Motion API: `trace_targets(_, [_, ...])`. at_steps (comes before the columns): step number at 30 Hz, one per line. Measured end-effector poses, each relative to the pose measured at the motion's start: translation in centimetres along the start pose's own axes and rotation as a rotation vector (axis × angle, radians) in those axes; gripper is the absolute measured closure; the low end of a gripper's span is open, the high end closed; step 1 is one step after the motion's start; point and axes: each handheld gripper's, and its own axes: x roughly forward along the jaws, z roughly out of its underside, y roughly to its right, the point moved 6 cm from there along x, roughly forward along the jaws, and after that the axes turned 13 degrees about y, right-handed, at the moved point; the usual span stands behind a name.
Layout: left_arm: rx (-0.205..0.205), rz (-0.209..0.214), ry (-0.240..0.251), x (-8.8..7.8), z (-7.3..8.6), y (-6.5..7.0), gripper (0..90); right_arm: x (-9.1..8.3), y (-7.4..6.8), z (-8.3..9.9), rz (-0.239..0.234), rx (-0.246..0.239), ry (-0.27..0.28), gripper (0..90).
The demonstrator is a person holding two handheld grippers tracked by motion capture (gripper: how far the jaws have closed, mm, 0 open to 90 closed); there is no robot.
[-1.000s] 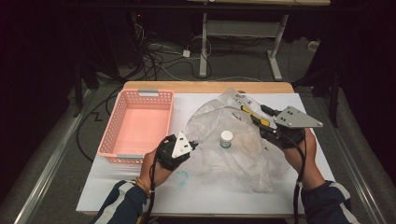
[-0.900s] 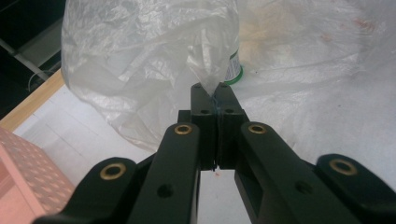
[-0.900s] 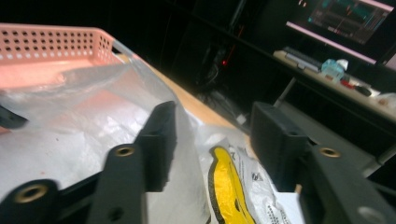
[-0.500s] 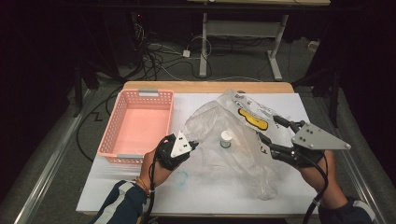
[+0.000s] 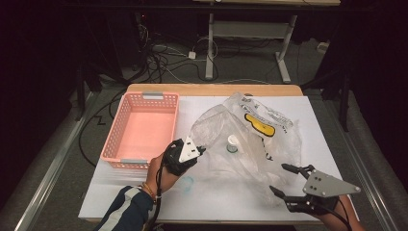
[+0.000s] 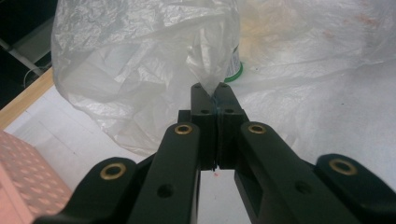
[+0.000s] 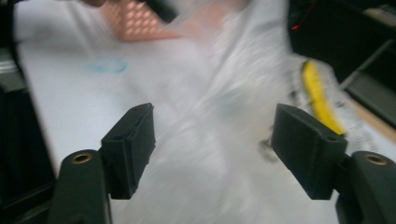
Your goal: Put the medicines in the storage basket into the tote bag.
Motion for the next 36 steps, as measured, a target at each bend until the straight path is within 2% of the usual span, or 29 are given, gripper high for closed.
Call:
trace_targets(2, [0.001, 0.003, 0.0, 0.1, 0.0, 0.1, 86.7, 0.4, -0.8, 1.1, -0.035, 0.01, -0.034, 26.6])
trace_targets(4, [0.003, 0.003, 0.001, 0.1, -0.1, 0.2, 86.7, 1.0, -1.2, 2.3, -0.04, -0.022, -0.089, 26.0])
trace_targets(5, [0.004, 0.004, 0.002, 0.2, -0.1, 0.2, 86.6, 1.4, -1.2, 2.8, -0.03, -0.043, -0.114, 26.1])
trace_targets(8, [0.006, 0.005, 0.009, 0.1, -0.2, 0.3, 86.6, 2.4, -0.8, 4.0, 0.062, -0.132, -0.165, 30.5])
trace_targets(9, [0.007, 0.002, 0.015, 0.1, -0.2, 0.3, 86.6, 2.7, -0.6, 4.3, 0.063, -0.135, -0.174, 32.4])
trace_targets(10, [0.006, -0.001, 0.021, 0.1, -0.3, 0.2, 86.7, 2.9, -0.4, 4.5, 0.072, -0.131, -0.17, 40.5])
trace_targets(11, [0.005, -0.004, 0.026, 0.0, -0.3, 0.2, 86.6, 2.9, -0.1, 4.6, 0.086, -0.141, -0.168, 54.8])
trace_targets(13, [0.001, -0.008, 0.043, -0.1, -0.5, 0.0, 86.6, 3.1, 0.5, 4.8, 0.101, -0.172, -0.177, 73.8])
trace_targets(15, [0.003, -0.017, 0.056, -0.3, -0.8, -0.2, 86.6, 3.0, 1.1, 4.7, 0.116, -0.169, -0.182, 82.4])
trace_targets(20, [-0.006, -0.031, 0.103, -0.9, -1.7, -0.6, 86.5, 2.6, 2.1, 3.1, 0.149, -0.165, -0.102, 87.1])
trace_targets(22, [0.004, -0.041, 0.105, -1.0, -1.9, -0.8, 86.5, 2.3, 2.6, 2.3, 0.165, -0.16, -0.066, 87.6])
trace_targets(30, [0.009, -0.076, 0.152, -0.7, -2.9, -1.3, 86.7, 2.3, 4.7, 0.8, 0.225, -0.172, 0.007, 88.1])
trace_targets(36, [0.018, -0.079, 0.184, -0.6, -3.5, -1.8, 86.6, 2.7, 6.8, -0.5, 0.266, -0.17, 0.065, 88.3])
